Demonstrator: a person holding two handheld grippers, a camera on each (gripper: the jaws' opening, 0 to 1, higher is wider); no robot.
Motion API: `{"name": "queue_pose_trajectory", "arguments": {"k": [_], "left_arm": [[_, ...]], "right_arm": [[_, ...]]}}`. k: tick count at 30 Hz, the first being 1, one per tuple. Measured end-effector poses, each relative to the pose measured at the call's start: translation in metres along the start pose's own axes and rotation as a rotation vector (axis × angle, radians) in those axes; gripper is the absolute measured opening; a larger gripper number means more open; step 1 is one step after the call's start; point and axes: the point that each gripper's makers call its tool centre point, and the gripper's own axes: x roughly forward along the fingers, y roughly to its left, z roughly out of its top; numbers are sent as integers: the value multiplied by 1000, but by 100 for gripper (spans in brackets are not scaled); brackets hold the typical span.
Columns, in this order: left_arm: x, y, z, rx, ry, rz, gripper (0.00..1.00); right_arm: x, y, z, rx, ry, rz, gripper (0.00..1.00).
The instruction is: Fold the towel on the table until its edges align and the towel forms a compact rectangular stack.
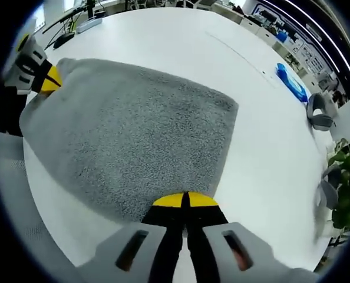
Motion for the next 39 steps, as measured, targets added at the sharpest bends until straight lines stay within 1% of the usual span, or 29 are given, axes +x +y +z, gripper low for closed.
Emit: {"name": "queue_pose_trajectory", "arguments": {"k": [3,5,8,11,13,16,17,18,20,21,23,25,28,33,36,38,39], "left_arm": [[-2,-5,1,-8,-4,-8,0],[-3,-8,1,-13,-7,-6,0],[-3,-11,3,-15,-13,2,0],[-4,-15,5,-47,-35,-11,0],[-4,-18,7,-69,-62,-15,0],[-5,-22,8,-65,-97,-1,0],[-5,-24,10,-59,-122,17,0],[-5,-25,12,-54,-148,21,0],[-6,-31,15,-108,-211,-1,0],[-6,-33,16,-116,-232,-15,0],[-7,-37,16,-123,-255,-38,0],[-8,-43,18,-115,-265,-49,0],[-8,-48,21,-103,-270,-47,0],[-6,-50,25,-80,-265,-69,0],[-5,-55,30,-51,-235,-87,0],[-4,-57,32,-16,-216,-87,0],[-4,-58,33,-11,-213,-86,0]], "right_arm": [[2,-7,2,15,-5,-3,0],[1,-8,3,24,-5,-3,0],[3,-10,5,14,-2,-2,0],[6,-19,10,24,-4,-17,0],[8,-22,13,26,-3,-28,0],[11,-28,18,-7,-5,-50,0],[13,-31,20,-5,-6,-55,0],[14,-34,22,2,-8,-60,0],[15,-38,24,8,-10,-66,0],[16,-40,25,8,-10,-68,0],[18,-44,28,3,-14,-70,0],[21,-48,33,0,-10,-68,0],[24,-52,37,-5,5,-67,0],[27,-57,43,-31,14,-74,0],[29,-61,47,-31,8,-72,0],[31,-63,49,-28,6,-70,0],[31,-64,50,-29,7,-68,0]]}}
